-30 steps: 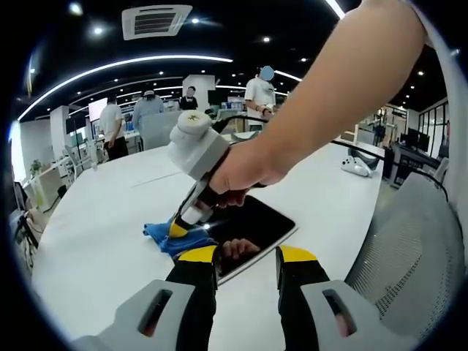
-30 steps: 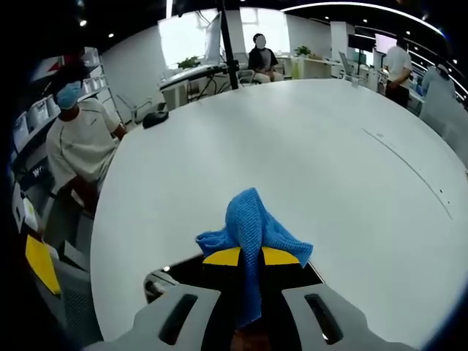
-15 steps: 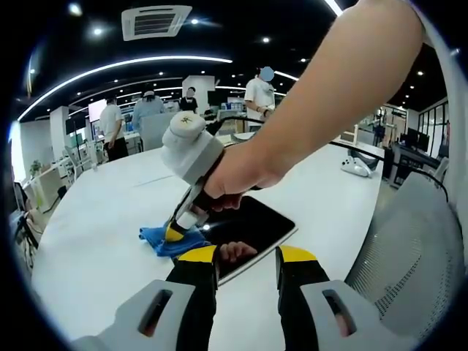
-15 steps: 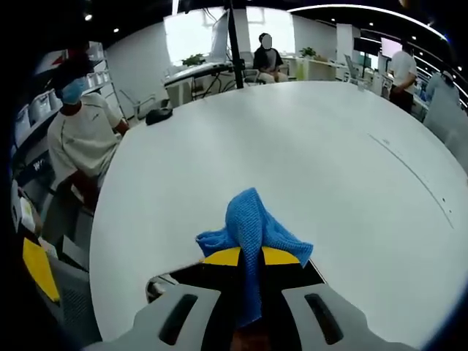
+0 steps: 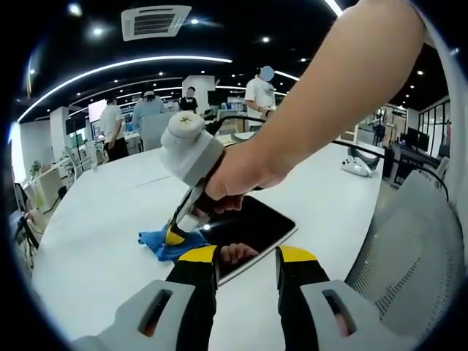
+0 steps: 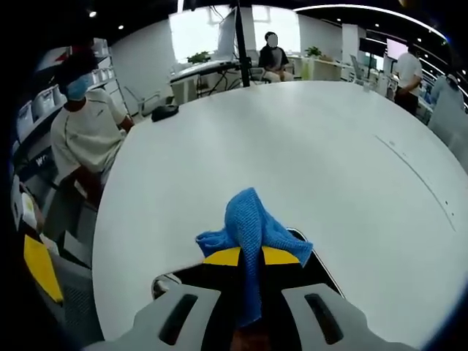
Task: Wipe the mirror surface with the cleaning cloth until all visible marks leave the cleaned area.
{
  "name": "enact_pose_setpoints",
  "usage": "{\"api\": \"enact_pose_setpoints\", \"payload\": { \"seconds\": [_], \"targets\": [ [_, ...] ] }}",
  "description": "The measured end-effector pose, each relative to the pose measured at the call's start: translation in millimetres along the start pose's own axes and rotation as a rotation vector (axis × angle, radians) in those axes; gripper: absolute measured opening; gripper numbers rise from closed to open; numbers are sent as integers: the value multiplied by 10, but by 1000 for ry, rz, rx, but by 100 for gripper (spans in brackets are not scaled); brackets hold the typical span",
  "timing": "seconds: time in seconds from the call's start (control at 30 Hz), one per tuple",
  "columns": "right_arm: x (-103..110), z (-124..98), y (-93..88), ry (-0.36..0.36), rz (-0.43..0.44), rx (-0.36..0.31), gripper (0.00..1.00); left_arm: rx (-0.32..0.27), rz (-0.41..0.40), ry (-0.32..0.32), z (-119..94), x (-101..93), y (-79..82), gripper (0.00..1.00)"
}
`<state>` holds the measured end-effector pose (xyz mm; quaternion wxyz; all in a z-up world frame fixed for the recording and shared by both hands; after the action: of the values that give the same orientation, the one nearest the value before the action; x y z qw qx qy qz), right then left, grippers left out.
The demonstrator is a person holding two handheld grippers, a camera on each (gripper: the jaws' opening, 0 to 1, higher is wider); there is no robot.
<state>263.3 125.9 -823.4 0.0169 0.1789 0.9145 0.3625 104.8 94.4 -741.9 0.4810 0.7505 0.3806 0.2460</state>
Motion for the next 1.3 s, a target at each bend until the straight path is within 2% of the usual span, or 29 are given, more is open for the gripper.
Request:
{"api": "enact_pose_setpoints", "payload": {
  "seconds": [0.77,1.3],
  "targets": [
    [74,-3,-28,15,24,-9,4,-1,14,29,-20,40,-3,29],
    [64,1,-35,25,-6,-5,4,2,1,32,-16,35,-1,29]
  ]
}}
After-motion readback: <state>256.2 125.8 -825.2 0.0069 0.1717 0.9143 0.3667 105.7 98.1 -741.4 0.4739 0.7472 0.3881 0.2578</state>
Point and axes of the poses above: the point that each gripper's makers call its tool centre point, and the gripper's own axes: z roughly forward along the fingers, x roughly to its left, y roughly out of its top, the point moved 3 cm from there along -z, roughly backward along the fingers, and after that the axes turned 1 degree about y, right-handed, at the moved point
